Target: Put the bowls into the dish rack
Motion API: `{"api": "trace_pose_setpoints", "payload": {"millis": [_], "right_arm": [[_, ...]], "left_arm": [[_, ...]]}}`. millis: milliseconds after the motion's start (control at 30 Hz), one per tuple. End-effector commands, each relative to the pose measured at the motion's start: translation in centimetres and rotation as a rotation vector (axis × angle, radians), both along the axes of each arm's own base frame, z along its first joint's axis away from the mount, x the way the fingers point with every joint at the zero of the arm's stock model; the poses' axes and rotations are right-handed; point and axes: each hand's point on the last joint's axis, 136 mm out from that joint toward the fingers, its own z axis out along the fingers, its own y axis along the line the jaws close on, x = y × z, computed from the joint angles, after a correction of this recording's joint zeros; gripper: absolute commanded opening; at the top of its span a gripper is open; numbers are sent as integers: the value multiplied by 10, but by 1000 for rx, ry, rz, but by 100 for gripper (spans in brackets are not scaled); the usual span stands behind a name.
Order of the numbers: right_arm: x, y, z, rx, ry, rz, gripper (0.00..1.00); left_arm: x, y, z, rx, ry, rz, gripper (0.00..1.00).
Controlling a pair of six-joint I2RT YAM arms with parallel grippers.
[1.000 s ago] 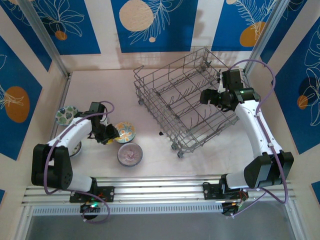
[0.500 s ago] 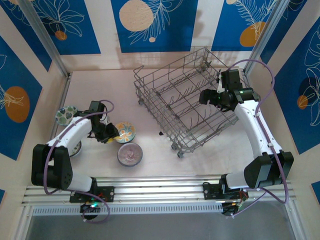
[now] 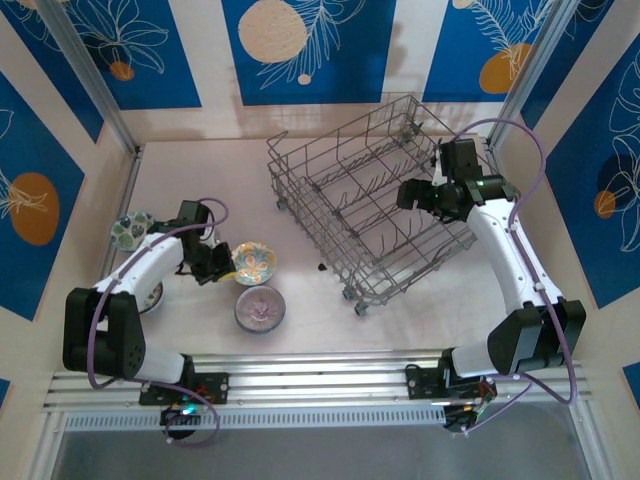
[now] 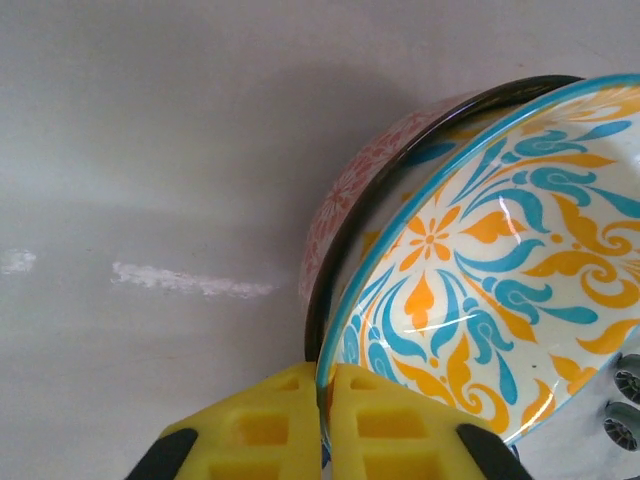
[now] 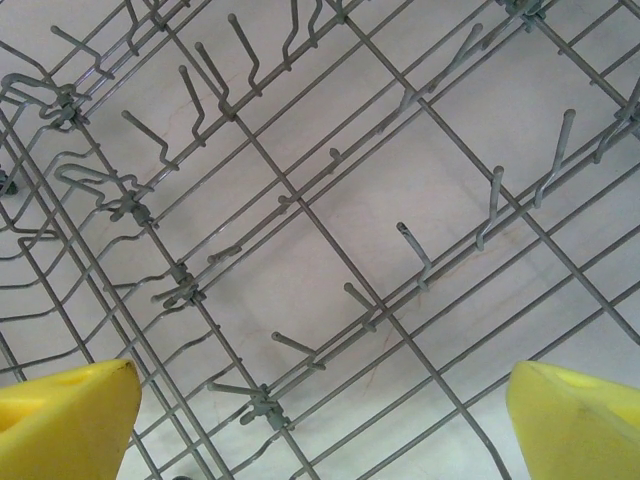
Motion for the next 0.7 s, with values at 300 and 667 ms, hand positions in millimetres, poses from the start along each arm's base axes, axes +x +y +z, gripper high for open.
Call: {"api": "trace_pose_setpoints", "payload": {"millis": [300,667], "right_arm": [[0,6,16,-9,-38,21,94],[-3,13,25,-5,-57,38,95]], "left_arm": [[6,-5,18,-50,-46,8,5],[6,-3,34,-40,-80,9,1]]}}
